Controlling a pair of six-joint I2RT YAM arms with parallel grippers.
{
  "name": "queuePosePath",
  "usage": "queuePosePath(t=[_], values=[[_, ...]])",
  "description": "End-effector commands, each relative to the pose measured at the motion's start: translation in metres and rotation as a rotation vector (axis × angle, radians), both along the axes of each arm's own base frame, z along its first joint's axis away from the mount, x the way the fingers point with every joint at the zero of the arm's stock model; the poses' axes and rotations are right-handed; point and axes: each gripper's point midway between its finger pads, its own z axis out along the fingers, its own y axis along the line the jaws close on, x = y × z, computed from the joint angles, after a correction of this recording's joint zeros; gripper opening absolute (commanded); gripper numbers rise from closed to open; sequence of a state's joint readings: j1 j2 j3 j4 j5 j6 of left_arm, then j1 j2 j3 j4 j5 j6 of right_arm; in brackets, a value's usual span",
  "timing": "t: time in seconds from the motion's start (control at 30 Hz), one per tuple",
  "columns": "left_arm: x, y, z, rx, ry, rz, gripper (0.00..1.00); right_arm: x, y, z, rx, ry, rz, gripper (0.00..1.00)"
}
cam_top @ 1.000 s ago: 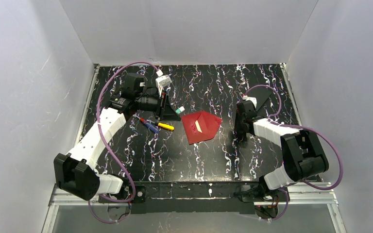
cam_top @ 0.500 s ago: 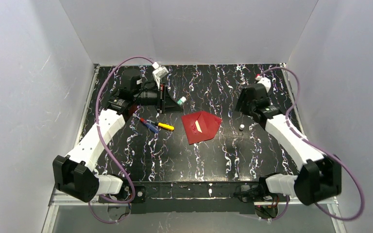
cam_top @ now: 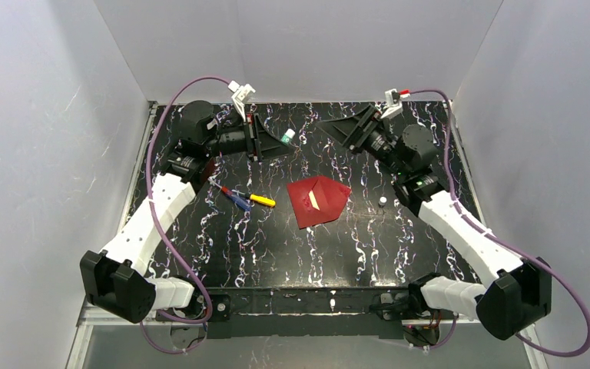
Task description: Place the letter into the envelope and seal it
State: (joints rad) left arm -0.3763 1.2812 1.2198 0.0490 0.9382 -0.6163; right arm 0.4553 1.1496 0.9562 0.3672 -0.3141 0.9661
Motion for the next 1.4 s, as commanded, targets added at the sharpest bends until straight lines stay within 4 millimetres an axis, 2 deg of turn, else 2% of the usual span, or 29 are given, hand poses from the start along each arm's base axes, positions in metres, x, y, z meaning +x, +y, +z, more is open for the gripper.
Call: queuePosePath(t=[0.0, 0.1, 0.27, 0.47, 0.7, 0.77, 0.87, 0.93, 1.03, 1.07, 1.13, 1.27, 1.37], values=[[-0.01, -0.004, 0.048, -0.089, -0.058, -0.009, 0.0, -0.03, 0.029, 0.086, 0.271, -0.111, 0.116, 0.87], [-0.009, -0.005, 0.057, -0.104, -0.066, -0.007, 0.0, -0.032, 0.047, 0.091, 0.268, -0.082, 0.122, 0.87], [-0.008, -0.004, 0.061, -0.113, -0.059, 0.0, 0.0, -0.033, 0.064, 0.09, 0.248, -0.06, 0.152, 0.86], [-0.012, -0.005, 0.063, -0.12, -0.062, -0.012, 0.0, -0.039, 0.083, 0.094, 0.223, -0.079, 0.239, 0.7], [-0.01, -0.004, 0.061, -0.119, -0.057, 0.008, 0.0, -0.042, 0.088, 0.089, 0.175, -0.073, 0.261, 0.54], [-0.01, -0.003, 0.059, -0.118, -0.056, 0.013, 0.02, -0.043, 0.088, 0.09, 0.171, -0.079, 0.266, 0.43], [-0.01, -0.003, 0.057, -0.118, -0.044, 0.021, 0.08, -0.044, 0.089, 0.089, 0.15, -0.09, 0.274, 0.22], [-0.009, -0.002, 0.056, -0.118, -0.033, 0.027, 0.17, -0.044, 0.089, 0.086, 0.116, -0.103, 0.273, 0.13], [-0.012, -0.003, 0.053, -0.119, -0.012, 0.014, 0.4, -0.046, 0.091, 0.073, 0.012, -0.136, 0.287, 0.08], [-0.014, -0.003, 0.053, -0.119, -0.009, 0.001, 0.45, -0.046, 0.092, 0.066, -0.036, -0.153, 0.302, 0.07], [-0.017, -0.001, 0.05, -0.115, 0.008, -0.022, 0.5, -0.051, 0.094, 0.05, -0.126, -0.163, 0.343, 0.06], [-0.027, -0.001, 0.04, -0.105, 0.052, -0.087, 0.47, -0.065, 0.098, 0.044, -0.157, -0.188, 0.439, 0.06], [-0.031, -0.002, 0.032, -0.098, 0.081, -0.121, 0.35, -0.067, 0.099, 0.045, -0.152, -0.191, 0.451, 0.07]])
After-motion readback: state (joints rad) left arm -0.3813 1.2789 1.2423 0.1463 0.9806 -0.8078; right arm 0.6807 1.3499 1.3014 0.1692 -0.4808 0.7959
